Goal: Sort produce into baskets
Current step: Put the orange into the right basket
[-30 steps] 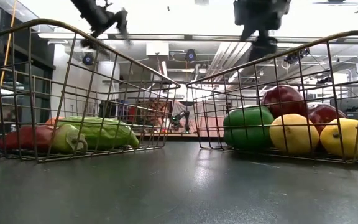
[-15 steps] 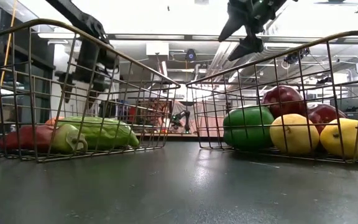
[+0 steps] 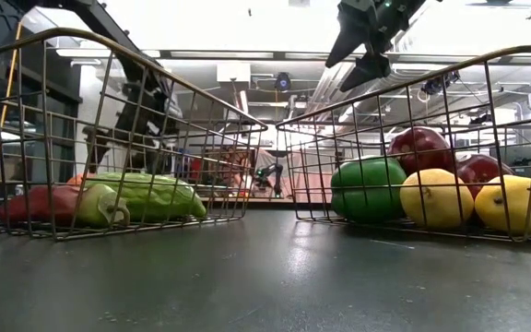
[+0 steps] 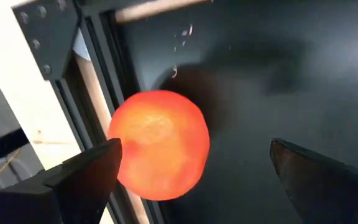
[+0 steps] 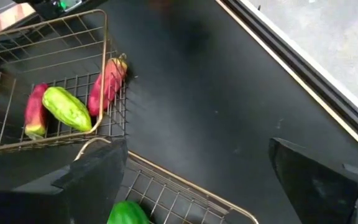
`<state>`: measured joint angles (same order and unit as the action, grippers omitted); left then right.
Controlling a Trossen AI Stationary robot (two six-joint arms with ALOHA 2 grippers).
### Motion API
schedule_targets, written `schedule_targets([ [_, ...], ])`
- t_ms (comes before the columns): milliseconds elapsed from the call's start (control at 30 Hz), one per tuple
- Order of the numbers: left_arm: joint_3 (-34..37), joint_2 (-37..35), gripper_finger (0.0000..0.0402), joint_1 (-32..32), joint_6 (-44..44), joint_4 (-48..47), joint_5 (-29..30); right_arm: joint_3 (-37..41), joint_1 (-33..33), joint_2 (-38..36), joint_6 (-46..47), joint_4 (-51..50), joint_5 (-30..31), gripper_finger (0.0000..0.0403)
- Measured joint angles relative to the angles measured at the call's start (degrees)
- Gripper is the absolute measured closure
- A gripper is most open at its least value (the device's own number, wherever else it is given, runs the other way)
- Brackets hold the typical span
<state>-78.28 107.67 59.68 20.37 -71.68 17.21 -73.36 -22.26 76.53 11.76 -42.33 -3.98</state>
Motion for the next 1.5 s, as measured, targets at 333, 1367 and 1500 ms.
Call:
schedule_targets([
  [333, 0.0, 3.1, 0.0006, -0.3, 2.3, -2.1, 2.4, 0.0, 0.0, 0.0, -2.8, 0.2, 1.7, 0.002],
  [1367, 3.0, 7.6, 0.0006, -0.9, 6.3, -9.6, -1.6, 0.0, 0.0, 0.0, -2.8, 0.1, 7.4, 0.002],
  [1500, 5.1, 7.6, 0.0006, -2.0, 6.1, -9.0, -1.7, 0.0, 0.0, 0.0, -3.2, 0.2, 7.5, 0.002],
])
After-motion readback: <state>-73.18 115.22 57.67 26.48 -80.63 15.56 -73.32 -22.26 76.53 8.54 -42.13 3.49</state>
